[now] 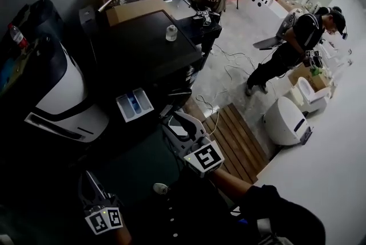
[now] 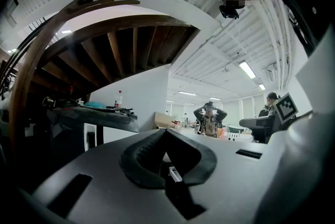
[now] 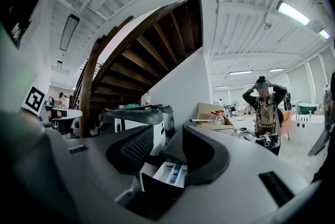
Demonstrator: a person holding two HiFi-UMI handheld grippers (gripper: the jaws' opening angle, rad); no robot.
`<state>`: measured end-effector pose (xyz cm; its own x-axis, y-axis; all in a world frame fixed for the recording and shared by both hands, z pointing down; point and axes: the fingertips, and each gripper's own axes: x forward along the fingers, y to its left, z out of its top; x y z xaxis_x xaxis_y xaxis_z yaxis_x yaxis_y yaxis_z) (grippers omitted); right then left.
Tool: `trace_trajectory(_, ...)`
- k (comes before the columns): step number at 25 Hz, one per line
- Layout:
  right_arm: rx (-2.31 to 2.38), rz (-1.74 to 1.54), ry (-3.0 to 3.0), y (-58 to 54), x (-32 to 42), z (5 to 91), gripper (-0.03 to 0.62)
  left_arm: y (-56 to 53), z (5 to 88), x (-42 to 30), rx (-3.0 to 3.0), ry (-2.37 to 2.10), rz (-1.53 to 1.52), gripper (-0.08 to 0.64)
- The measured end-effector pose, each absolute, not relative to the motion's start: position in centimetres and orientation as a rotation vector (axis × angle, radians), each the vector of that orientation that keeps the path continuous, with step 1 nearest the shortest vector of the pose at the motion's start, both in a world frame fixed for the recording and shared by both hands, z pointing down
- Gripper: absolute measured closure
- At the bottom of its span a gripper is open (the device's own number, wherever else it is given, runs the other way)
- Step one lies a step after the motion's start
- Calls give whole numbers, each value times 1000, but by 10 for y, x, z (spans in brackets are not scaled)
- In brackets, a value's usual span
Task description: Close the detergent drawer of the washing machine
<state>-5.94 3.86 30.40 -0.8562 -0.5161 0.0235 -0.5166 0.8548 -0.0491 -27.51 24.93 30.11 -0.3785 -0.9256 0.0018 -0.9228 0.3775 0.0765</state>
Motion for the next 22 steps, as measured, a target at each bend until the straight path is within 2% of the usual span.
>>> trace_trajectory(9, 917, 105, -2962, 54, -68, 317, 416, 252, 310, -292, 1790, -2500, -96, 555)
trace_trajectory(22, 938, 171, -2946, 8, -107, 343, 416, 203, 315, -321, 1828, -2467, -42, 555)
